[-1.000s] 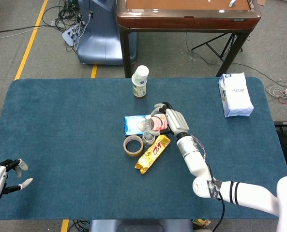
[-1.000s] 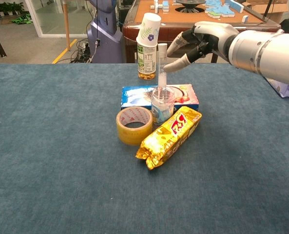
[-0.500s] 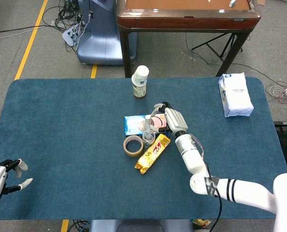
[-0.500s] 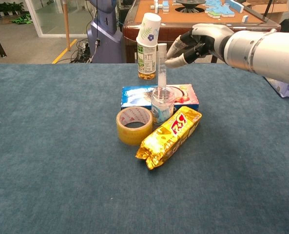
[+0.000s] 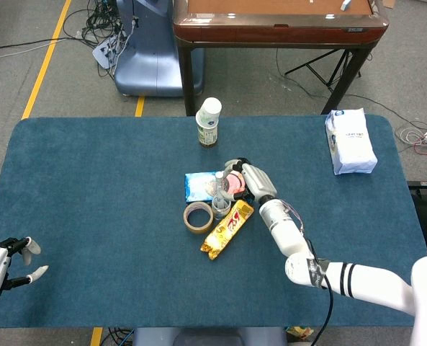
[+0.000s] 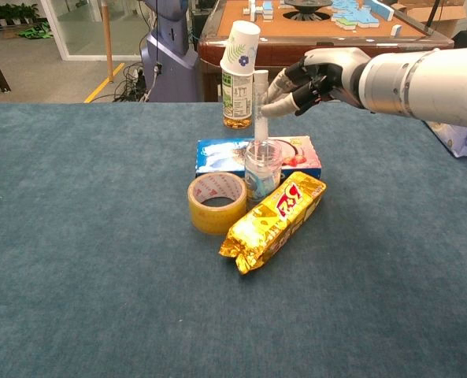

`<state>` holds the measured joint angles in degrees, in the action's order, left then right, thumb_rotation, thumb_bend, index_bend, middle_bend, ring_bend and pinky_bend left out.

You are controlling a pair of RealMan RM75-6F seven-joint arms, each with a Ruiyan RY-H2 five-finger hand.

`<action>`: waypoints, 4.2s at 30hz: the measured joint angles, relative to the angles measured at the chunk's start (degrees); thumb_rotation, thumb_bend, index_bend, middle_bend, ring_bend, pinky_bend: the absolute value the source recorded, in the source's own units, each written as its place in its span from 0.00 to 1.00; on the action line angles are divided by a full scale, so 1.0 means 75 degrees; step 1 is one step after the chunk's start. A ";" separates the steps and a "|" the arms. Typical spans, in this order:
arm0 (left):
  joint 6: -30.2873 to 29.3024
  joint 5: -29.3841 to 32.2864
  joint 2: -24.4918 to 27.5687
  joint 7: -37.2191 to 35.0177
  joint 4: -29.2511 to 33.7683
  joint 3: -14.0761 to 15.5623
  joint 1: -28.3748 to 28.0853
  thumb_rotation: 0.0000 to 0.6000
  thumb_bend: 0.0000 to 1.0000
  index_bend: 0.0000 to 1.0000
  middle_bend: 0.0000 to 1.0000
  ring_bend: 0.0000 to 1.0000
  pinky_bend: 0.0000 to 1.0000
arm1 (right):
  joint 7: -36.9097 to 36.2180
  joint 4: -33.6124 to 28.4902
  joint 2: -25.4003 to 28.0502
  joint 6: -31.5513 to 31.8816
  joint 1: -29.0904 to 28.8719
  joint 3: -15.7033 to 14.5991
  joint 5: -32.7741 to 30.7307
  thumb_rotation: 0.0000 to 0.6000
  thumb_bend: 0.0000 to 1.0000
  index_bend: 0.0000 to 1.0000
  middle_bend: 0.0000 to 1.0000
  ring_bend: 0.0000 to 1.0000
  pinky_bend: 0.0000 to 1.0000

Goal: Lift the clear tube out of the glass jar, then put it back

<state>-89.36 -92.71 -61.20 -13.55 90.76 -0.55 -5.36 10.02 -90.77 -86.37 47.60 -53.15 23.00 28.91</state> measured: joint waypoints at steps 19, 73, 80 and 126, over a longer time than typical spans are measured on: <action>-0.0042 -0.0014 0.0021 -0.0039 0.0010 0.0000 0.0018 1.00 0.14 0.54 0.70 0.52 0.70 | -0.0345 0.0121 -0.0027 -0.0104 -0.0189 -0.0141 -0.0070 1.00 0.41 0.46 0.22 0.06 0.18; 0.0230 -0.0040 -0.0093 0.0239 0.0038 0.0074 -0.0091 1.00 0.14 0.54 0.70 0.52 0.70 | -0.1309 -0.2731 0.2158 0.1277 0.1194 -0.0079 0.2640 1.00 0.48 0.58 0.34 0.11 0.21; 0.0244 -0.0037 -0.0101 0.0237 0.0029 0.0080 -0.0102 1.00 0.14 0.54 0.70 0.52 0.70 | -0.1482 -0.2829 0.2560 0.1486 0.1613 -0.0295 0.3431 1.00 0.48 0.59 0.40 0.17 0.27; 0.0437 -0.0013 -0.0121 0.0324 0.0098 0.0163 -0.0180 1.00 0.14 0.50 0.70 0.52 0.70 | -0.1805 -0.1717 0.3703 0.0757 0.2270 -0.1410 0.5713 1.00 0.57 0.63 0.52 0.30 0.32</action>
<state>-86.08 -92.81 -62.11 -11.12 91.49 0.67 -6.71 -3.52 -103.65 -58.59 53.28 -36.12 12.42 71.76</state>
